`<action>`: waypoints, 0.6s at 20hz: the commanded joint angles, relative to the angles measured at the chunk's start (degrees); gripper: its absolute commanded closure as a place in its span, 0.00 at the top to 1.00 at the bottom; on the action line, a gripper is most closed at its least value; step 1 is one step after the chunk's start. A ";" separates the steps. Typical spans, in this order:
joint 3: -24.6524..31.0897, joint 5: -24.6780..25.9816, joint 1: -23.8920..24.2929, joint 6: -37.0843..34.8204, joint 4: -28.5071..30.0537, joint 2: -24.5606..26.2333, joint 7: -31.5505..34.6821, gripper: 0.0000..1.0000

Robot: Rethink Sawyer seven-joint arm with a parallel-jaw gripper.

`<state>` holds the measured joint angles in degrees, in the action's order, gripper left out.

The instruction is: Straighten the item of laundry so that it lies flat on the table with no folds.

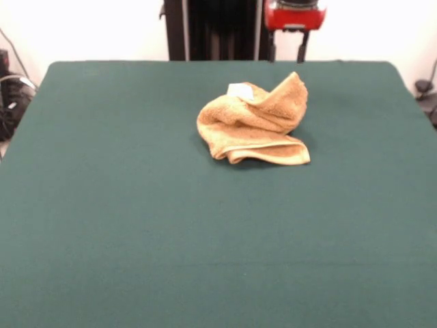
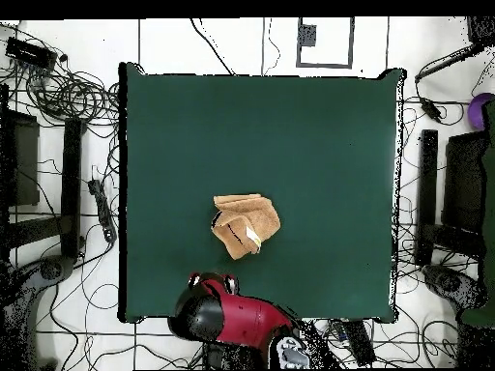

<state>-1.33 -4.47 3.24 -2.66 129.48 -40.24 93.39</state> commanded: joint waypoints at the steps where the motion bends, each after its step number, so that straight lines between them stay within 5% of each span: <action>1: -2.00 -3.31 -2.41 -20.93 -7.37 -7.85 9.62 1.00; 8: -2.09 -3.35 -4.20 -22.10 -13.57 -7.58 11.76 1.00; 12: -0.39 -5.74 -3.35 -19.07 -12.25 -8.88 14.19 1.00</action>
<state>-4.37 -4.84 1.08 -19.80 122.60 -48.23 93.38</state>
